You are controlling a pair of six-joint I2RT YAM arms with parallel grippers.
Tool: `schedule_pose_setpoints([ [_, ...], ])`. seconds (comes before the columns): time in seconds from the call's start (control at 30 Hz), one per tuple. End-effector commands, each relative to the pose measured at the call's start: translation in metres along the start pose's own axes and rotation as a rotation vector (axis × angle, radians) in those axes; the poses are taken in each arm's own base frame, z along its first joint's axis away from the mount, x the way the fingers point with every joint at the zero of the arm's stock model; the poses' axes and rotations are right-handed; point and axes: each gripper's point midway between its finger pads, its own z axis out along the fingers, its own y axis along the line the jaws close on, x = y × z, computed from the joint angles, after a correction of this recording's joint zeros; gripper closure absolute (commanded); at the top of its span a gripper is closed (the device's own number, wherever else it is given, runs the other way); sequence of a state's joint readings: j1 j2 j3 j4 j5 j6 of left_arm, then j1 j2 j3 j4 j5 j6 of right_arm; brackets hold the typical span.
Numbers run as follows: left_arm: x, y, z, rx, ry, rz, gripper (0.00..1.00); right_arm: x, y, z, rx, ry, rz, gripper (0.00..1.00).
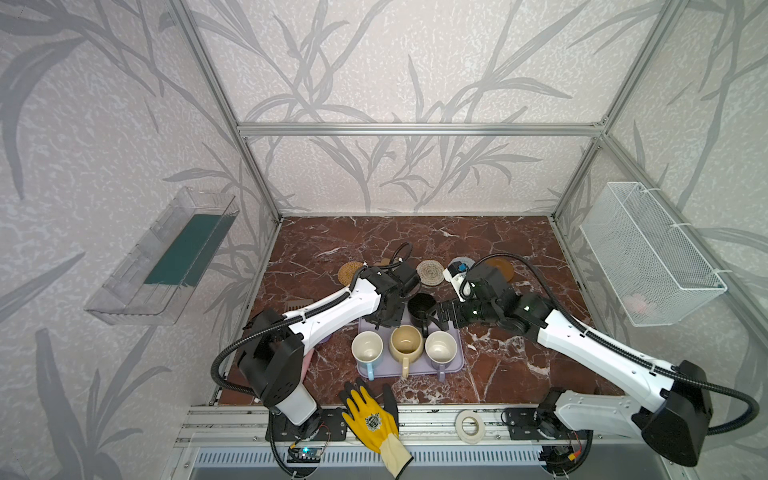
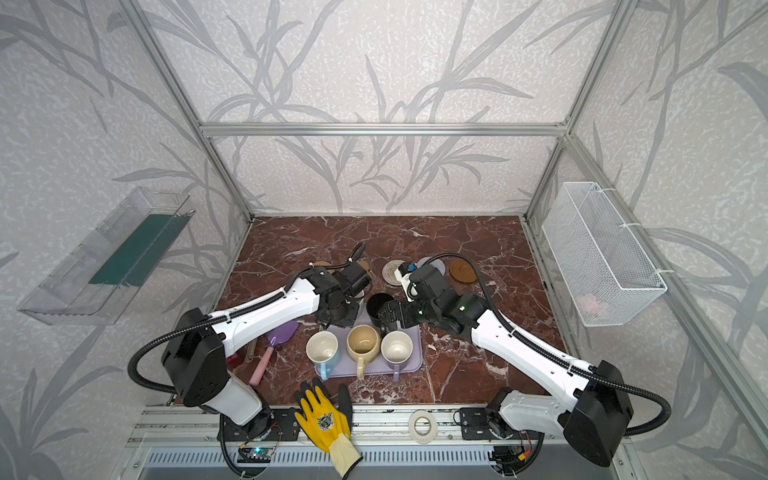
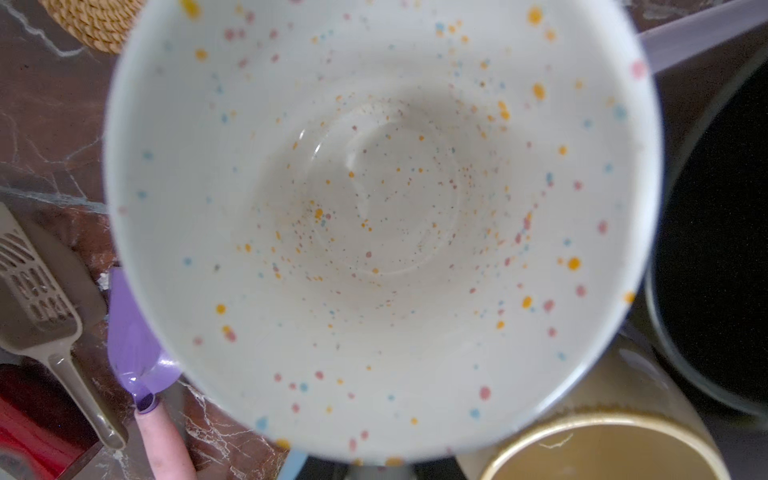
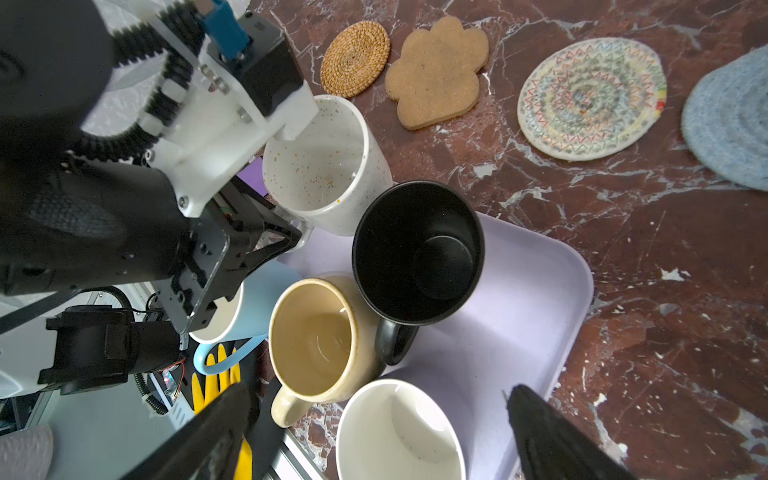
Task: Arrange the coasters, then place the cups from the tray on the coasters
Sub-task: 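Lift the speckled white mug with the left gripper and carry it off the tray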
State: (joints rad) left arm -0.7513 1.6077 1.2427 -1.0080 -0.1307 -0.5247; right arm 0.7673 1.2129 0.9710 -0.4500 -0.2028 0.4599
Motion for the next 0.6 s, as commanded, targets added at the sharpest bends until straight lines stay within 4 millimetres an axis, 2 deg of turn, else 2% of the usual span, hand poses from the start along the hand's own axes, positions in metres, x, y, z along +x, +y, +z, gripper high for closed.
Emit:
schedule_pose_setpoints([
  [0.0, -0.015, 0.015, -0.028, -0.038, -0.095, -0.04, 1.0, -0.004, 0.006, 0.001, -0.019, -0.016, -0.019, 0.03],
  [0.13, -0.02, 0.024, -0.04, -0.06, -0.117, -0.048, 1.0, -0.01, 0.018, -0.002, -0.051, -0.049, -0.031, 0.02],
  [0.37, -0.035, 0.036, -0.056, -0.031, -0.161, -0.082, 1.0, -0.032, 0.044, -0.005, -0.123, -0.135, -0.034, 0.01],
  [0.57, -0.051, 0.053, -0.067, -0.022, -0.2, -0.127, 1.0, -0.047, 0.046, 0.002, -0.091, -0.138, -0.033, 0.01],
])
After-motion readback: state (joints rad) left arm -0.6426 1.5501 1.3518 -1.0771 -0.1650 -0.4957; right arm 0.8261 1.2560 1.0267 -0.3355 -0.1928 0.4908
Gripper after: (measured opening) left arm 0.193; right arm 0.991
